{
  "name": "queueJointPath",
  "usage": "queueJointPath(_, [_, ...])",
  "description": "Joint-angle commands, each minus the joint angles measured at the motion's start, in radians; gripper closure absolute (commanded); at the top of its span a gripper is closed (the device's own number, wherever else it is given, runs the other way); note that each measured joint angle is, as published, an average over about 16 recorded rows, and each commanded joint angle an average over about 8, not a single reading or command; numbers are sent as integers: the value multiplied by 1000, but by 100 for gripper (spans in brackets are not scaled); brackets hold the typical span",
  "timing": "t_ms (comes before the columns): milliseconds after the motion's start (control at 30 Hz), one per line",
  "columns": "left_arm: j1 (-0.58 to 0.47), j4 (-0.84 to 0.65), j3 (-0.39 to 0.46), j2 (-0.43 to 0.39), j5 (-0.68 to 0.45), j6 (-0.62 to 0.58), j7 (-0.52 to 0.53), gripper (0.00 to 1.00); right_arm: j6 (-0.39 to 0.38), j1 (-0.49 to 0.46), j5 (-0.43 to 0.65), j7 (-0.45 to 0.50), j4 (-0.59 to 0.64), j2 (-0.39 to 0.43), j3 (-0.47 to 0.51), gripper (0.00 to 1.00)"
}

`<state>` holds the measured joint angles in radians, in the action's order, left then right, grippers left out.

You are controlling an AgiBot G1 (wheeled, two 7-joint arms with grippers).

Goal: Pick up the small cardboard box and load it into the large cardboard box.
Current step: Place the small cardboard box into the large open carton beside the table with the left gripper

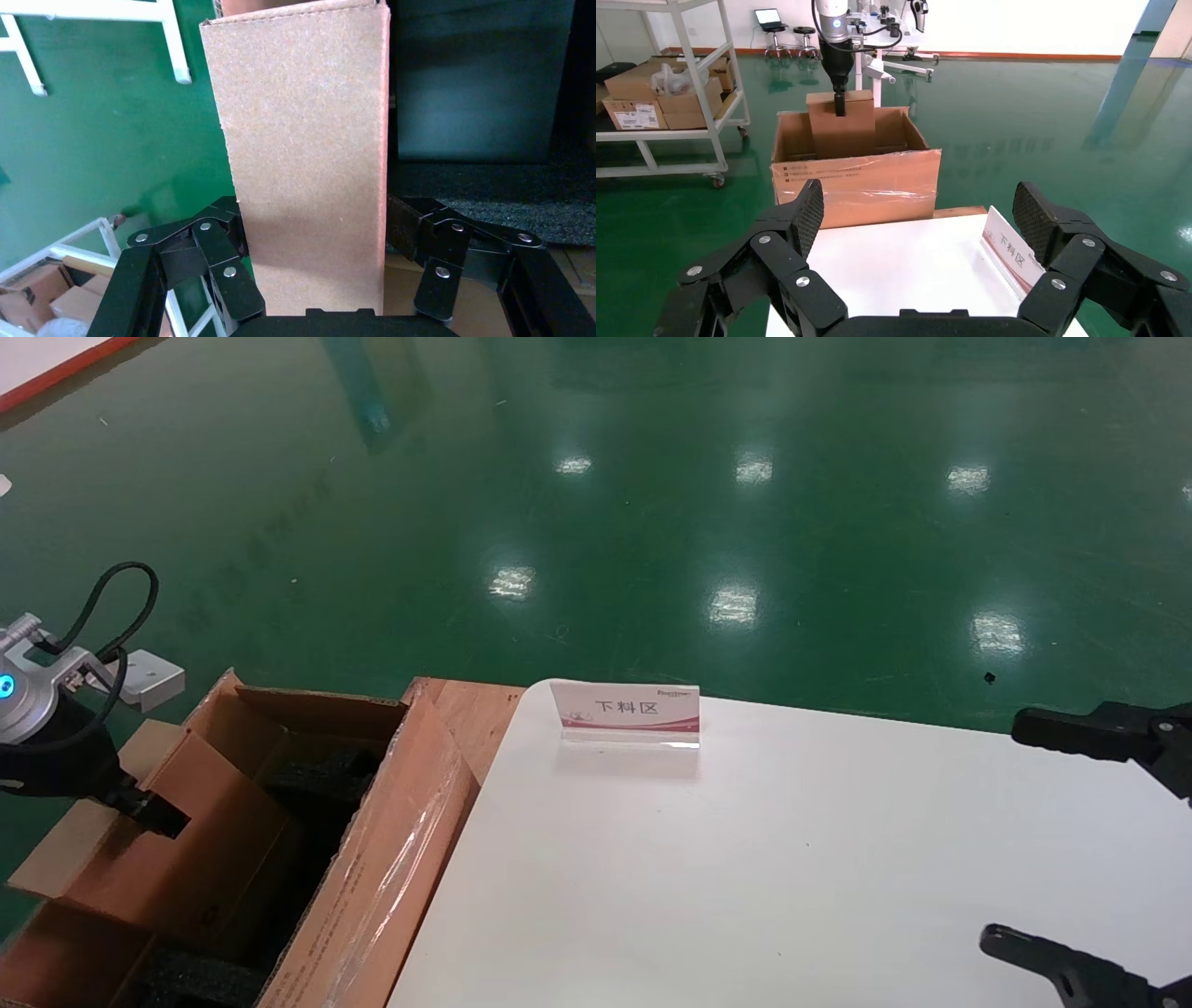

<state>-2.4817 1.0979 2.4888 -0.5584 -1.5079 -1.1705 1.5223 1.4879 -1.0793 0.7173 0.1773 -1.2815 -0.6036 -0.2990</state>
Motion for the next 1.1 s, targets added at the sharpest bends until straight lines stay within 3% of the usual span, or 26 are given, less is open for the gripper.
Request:
queueJointPath(33, [10,-9,0,-2,6,2,-2,100,0,0,0,0,0,0,0,0])
queueJointPath(933, [235,-214,-14,-66,125,45,-42,100,-1,0,-1,-1,0,1,-1,0])
queueJointPath(967, [241,-221,-15,-68,130,43,-44,93,-1,0,-1,-1,0,1,-2,0])
queueJointPath(1100, [263,-243,-18,-77,148,35,-50,43,-1,0,-1,-1,0,1,-2,0])
